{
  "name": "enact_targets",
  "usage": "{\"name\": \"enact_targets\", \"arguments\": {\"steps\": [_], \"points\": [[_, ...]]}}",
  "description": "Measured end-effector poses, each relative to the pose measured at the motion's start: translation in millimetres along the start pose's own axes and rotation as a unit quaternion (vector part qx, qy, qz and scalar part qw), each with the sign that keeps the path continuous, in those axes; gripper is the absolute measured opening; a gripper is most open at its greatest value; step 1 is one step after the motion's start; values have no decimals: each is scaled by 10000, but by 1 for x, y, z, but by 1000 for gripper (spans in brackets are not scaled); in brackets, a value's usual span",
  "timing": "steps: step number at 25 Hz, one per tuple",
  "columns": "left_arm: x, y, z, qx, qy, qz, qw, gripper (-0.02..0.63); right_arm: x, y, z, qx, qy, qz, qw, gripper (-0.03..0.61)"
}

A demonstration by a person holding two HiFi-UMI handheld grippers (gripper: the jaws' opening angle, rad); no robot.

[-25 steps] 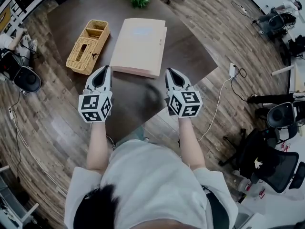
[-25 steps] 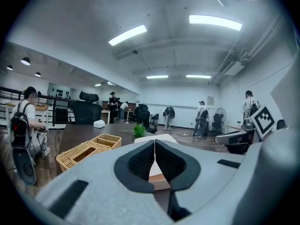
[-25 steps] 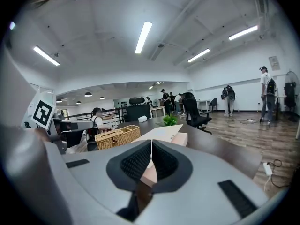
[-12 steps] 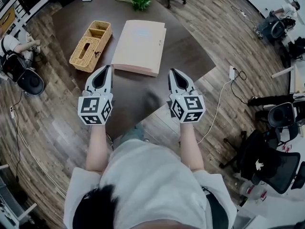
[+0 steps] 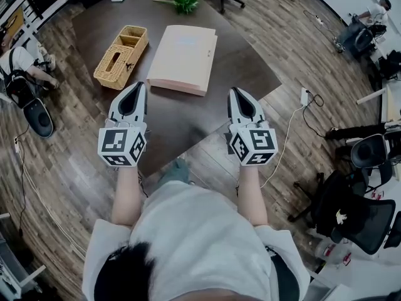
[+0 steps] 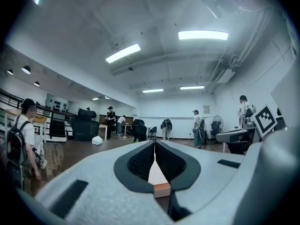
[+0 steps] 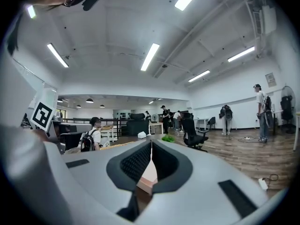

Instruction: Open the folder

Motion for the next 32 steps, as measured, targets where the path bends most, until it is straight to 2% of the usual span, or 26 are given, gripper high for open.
{"name": "enact_targets", "arguments": {"steps": [14,25,32], "points": [[35,42,-30,301,-327,-62,9990,11,3,60,-34,404,25,189,9990,14],[56,68,-41,494,-311,120,9982,11,-3,99,-58,797,-5,243,9965,14],[66,77,-45,559,-309,197,9978,11,-7,116,-66,869,198,327,9955,14]]}}
Point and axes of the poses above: the fingertips, and each gripper's own axes: y backward along the fingers, x to its right, z out of its underside, the point moved 3 cm from there along y, backward along the fingers, and after that the axes turned 6 degrees about y, right-handed, at the moved point
